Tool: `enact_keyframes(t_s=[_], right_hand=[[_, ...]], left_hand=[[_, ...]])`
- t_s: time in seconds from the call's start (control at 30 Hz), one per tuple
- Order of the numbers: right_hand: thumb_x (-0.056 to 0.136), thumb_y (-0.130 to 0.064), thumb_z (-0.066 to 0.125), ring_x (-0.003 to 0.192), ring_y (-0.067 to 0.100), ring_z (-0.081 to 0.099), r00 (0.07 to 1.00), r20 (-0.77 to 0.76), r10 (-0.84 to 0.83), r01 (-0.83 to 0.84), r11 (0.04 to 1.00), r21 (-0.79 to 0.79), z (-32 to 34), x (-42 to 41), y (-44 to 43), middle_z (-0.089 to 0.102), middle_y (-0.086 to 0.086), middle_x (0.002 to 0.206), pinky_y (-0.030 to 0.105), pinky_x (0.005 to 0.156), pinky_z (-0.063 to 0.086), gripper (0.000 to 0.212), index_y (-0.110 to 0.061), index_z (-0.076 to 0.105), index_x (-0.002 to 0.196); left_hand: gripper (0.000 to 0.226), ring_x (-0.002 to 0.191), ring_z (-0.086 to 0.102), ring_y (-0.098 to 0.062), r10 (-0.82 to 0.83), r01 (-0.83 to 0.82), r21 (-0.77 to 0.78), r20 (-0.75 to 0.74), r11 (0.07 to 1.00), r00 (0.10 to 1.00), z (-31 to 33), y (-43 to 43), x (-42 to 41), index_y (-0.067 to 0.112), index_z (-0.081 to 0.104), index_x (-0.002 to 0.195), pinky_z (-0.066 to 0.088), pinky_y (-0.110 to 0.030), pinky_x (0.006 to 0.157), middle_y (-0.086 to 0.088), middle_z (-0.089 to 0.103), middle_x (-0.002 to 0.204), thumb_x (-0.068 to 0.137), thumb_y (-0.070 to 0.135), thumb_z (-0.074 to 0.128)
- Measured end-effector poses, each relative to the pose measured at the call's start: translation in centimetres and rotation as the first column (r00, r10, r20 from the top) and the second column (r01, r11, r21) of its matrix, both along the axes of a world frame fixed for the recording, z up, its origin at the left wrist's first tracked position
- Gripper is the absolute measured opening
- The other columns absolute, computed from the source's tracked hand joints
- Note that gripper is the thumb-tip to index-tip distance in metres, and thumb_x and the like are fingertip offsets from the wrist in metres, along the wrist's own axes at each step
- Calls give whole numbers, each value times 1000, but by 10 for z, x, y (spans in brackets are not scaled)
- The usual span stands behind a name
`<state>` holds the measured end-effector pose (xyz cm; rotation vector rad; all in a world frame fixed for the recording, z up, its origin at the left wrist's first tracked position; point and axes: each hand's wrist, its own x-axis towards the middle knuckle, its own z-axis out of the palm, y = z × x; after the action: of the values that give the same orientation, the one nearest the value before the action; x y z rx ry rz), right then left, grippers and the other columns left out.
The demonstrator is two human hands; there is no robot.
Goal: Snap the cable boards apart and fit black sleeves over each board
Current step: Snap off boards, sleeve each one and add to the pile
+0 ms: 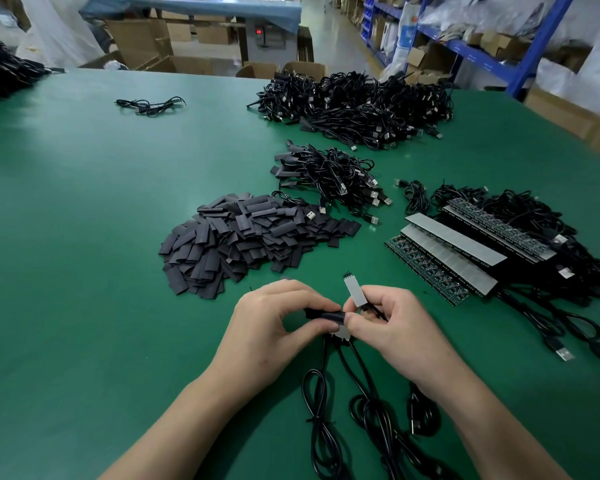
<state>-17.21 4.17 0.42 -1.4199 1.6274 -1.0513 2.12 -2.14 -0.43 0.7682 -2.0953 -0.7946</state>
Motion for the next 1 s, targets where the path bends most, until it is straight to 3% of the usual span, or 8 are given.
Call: enact_keyframes(t_s=[0.2, 0.3, 0.4, 0.5, 0.67, 0.8, 1.0], right_hand=[[67, -54, 63, 61, 17, 31, 1000, 4, 19, -19, 1000, 7, -2, 0, 0, 39, 0, 63, 34, 60, 23, 39, -18, 67, 83], [76, -52, 63, 58, 10, 35, 999, 3, 40, -40, 999, -12, -1, -2, 0, 42, -7, 63, 30, 57, 28, 32, -22, 69, 85], [91, -45, 58, 52, 1, 37, 984, 170, 59, -61, 998, 7, -1, -7, -2, 43, -16, 59, 13, 51, 31, 23, -25, 69, 91], [96, -43, 50, 56, 10, 25, 957, 277, 84, -100, 994, 44, -1, -9, -4, 33, -8, 66, 19, 49, 25, 21, -24, 58, 92], [98, -42, 53, 57, 5, 38, 979, 132, 152, -151, 988, -14, -2, -6, -2, 50, -9, 67, 15, 55, 34, 24, -22, 64, 88], [94, -53, 49, 59, 8, 36, 989, -54, 138, -141, 988, -59, 3, -6, 1, 42, -11, 65, 25, 55, 31, 34, -22, 63, 89], [100, -42, 50, 55, 9, 31, 980, -143, 137, -148, 986, -72, 6, -4, 4, 36, -10, 60, 28, 52, 26, 26, -23, 56, 83]], left_hand=[[14, 86, 71, -5, 26, -26, -6, 11, 1000, 1000, 0, -1, 0, 25, 83, 95, 56, -30, 77, 17, 75, 89, 81, 31, 84], [15, 85, 71, -6, 56, -56, 5, -16, 998, 998, -1, -2, 0, 25, 83, 93, 56, -32, 76, 17, 76, 88, 79, 29, 86], [17, 84, 71, -8, 127, -114, 130, -95, 985, 987, -1, -5, 2, 28, 83, 90, 54, -25, 76, 19, 77, 88, 75, 35, 83], [17, 78, 68, -13, 181, -144, 242, -138, 959, 974, -1, -8, 5, 32, 82, 88, 54, -24, 76, 17, 78, 87, 73, 39, 80], [15, 76, 67, -5, 183, -141, 257, -146, 956, 972, 1, -8, 5, 36, 81, 86, 52, -17, 74, 20, 77, 86, 72, 40, 80], [15, 81, 67, -8, 173, -148, 205, -109, 968, 979, 1, -8, 6, 33, 81, 89, 51, -21, 74, 20, 77, 89, 76, 27, 86], [14, 90, 70, -8, 154, -144, 105, -96, 984, 983, 0, -9, 6, 31, 81, 91, 48, -19, 75, 23, 76, 92, 77, 29, 83]])
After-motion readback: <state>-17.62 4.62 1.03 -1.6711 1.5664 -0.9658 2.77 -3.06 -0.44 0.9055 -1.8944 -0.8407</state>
